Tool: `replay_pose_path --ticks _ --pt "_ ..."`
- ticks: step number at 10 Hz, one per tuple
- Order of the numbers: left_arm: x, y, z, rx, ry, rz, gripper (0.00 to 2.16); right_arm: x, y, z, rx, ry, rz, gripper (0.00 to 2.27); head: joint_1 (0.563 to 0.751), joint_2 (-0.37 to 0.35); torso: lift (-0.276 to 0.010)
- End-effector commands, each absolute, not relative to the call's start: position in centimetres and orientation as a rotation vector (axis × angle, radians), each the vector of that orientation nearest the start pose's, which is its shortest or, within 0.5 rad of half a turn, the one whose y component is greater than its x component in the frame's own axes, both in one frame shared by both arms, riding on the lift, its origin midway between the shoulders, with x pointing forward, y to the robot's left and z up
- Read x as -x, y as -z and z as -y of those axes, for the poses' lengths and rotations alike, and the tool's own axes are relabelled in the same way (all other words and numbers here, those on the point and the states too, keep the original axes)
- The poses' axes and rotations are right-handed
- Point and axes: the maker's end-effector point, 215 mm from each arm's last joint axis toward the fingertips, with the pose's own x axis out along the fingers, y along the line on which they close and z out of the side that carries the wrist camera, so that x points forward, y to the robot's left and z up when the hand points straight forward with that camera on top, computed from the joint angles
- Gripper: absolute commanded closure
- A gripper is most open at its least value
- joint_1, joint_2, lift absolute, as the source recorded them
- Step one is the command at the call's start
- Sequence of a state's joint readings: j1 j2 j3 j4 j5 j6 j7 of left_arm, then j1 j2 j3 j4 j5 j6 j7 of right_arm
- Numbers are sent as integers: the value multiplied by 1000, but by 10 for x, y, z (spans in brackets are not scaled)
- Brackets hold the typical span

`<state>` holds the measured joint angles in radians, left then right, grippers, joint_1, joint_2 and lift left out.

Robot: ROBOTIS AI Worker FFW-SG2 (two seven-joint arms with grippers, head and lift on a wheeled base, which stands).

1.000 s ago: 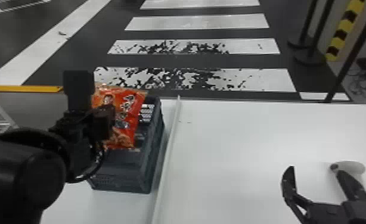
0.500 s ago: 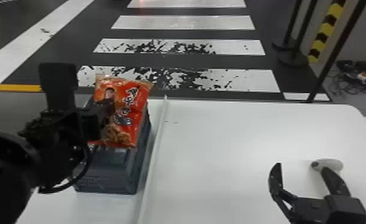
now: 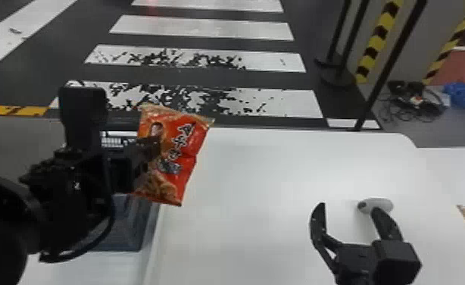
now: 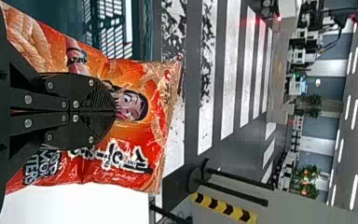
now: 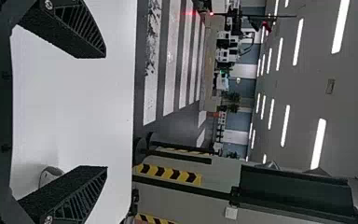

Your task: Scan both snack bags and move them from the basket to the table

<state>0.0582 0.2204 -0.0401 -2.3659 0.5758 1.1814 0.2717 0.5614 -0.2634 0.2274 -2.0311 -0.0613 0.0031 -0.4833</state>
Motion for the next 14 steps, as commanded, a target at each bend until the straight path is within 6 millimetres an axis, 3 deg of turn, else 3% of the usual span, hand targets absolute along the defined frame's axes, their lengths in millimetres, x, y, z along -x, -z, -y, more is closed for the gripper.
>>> replay_pose_path --ticks 1,7,10,14 --pt "-485 322 -134 39 262 -541 1794 -406 381 234 82 171 -115 63 695 -84 -98" --pt "-441 392 -6 10 554 -695 1794 -408 370 252 66 204 -75 63 695 -265 -98" --pt "-424 440 33 27 660 -782 1794 -411 366 264 64 225 -57 60 695 -347 -98" --pt "-421 462 89 11 754 -778 1794 -418 367 273 66 238 -53 60 695 -350 -98"
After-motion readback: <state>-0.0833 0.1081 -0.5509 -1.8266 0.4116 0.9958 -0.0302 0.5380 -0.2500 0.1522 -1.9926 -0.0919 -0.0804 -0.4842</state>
